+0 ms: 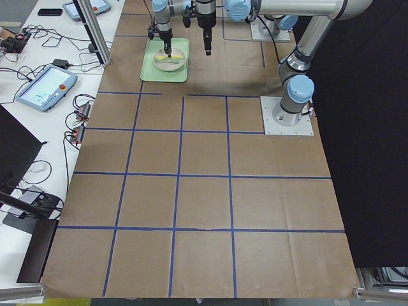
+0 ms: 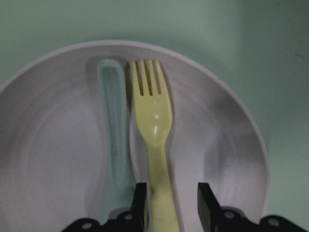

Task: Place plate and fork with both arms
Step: 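Lower the right gripper and grasp the yellow fork's handle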

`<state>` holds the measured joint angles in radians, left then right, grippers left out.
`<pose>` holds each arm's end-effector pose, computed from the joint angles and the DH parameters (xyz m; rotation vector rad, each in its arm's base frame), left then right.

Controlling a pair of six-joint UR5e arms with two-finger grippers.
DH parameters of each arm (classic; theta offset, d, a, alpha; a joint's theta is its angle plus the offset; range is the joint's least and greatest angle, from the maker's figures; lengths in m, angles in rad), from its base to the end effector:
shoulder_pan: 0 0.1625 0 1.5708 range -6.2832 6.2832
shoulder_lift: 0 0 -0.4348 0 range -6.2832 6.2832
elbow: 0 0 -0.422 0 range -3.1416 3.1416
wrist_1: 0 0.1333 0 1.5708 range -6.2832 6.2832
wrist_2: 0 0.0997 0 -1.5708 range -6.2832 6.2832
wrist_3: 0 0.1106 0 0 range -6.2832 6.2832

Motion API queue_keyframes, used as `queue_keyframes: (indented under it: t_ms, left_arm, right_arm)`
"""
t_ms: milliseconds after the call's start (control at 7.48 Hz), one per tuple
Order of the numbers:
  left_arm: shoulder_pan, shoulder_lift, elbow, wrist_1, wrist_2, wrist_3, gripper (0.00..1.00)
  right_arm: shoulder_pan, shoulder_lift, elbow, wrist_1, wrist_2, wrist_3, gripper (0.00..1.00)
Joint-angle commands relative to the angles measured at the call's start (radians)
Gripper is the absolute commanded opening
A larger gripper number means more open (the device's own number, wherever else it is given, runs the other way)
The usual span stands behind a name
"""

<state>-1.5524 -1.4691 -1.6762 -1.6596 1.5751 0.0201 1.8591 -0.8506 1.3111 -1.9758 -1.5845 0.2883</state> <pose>-0.1242 -0.4693 0.4742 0.0030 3.1357 0.1453 0.3419 -0.6895 0.1858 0.0006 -3.1117 -0.0767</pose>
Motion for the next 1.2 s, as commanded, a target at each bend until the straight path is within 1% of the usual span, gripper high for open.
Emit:
queue_keyframes:
  t_ms: [0, 535, 669, 936, 1070]
  left_arm:
    - [0.000, 0.006, -0.002, 0.000, 0.000, 0.003, 1.00]
    - [0.000, 0.009, -0.002, 0.000, 0.000, 0.004, 1.00]
    - [0.000, 0.009, -0.002, 0.000, 0.000, 0.004, 1.00]
    - [0.000, -0.005, 0.003, 0.000, 0.000, -0.002, 1.00]
    - [0.000, -0.002, -0.002, 0.000, 0.000, 0.000, 1.00]
  right_arm:
    - [0.002, 0.004, 0.002, 0.000, 0.000, 0.000, 0.46]
    - [0.002, 0.027, -0.003, 0.000, 0.001, 0.000, 0.46]
    - [0.002, 0.027, -0.006, 0.000, 0.000, 0.000, 0.44]
    - [0.002, 0.027, -0.009, 0.000, -0.003, 0.000, 0.19]
    - [0.002, 0.027, -0.010, -0.002, -0.002, 0.000, 0.10]
